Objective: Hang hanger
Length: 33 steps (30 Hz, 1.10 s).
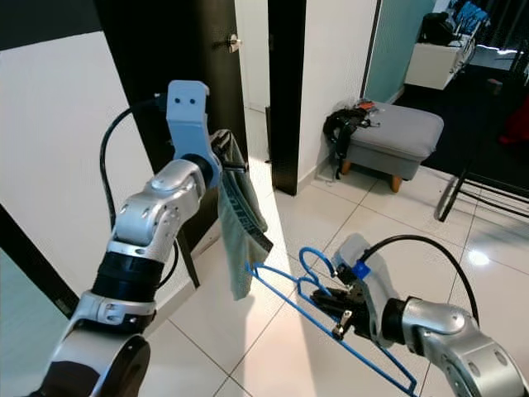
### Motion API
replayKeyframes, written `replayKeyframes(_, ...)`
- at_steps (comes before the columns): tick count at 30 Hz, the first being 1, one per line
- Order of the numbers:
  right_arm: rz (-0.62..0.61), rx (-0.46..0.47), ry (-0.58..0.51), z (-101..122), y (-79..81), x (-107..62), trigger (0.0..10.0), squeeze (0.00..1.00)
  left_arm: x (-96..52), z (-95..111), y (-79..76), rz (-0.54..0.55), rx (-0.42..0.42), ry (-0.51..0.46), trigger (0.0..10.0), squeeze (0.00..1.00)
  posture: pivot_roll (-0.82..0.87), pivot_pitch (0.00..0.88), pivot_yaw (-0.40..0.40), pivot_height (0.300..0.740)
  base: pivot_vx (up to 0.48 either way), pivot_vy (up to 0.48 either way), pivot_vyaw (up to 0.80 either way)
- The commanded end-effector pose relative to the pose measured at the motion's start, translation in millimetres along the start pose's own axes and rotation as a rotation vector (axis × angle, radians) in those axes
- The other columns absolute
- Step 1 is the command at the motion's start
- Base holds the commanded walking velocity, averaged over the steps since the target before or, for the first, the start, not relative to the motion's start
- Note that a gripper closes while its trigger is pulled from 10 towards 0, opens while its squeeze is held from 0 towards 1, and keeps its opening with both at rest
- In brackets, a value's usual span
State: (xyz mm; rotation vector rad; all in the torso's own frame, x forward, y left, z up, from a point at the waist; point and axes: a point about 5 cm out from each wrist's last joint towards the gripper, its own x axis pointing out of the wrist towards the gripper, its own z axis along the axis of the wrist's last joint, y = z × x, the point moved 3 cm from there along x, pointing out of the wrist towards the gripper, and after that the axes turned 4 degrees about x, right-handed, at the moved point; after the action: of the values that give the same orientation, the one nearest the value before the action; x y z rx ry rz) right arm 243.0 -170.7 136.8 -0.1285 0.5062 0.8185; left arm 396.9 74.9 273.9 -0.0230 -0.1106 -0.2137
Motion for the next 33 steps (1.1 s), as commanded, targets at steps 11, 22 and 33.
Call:
replayKeyframes(11, -0.088, 0.108, -0.011, -8.4, -17.8, -7.7, 10.0, 0.00, -0.1, 21.4, -8.1, -0.059, -0.016, -0.092, 10.0, 0.00, 0.14, 0.000, 0.049, 0.740, 0.000, 0.000, 0.00)
replayKeyframes(22, -0.086, 0.112, -0.082, 5.7, -19.7, -13.5, 10.0, 0.00, -4.5, 33.2, -22.8, -0.149, 0.054, -0.176, 10.0, 0.00, 0.14, 0.000, 0.050, 0.740, 0.000, 0.000, 0.00)
replayKeyframes(33, -0.003, 0.088, -0.099, 10.8, -5.1, -8.4, 10.0, 0.00, -7.9, 39.1, -30.5, -0.193, 0.096, -0.219, 10.0, 0.00, 0.14, 0.000, 0.053, 0.740, 0.000, 0.000, 0.00)
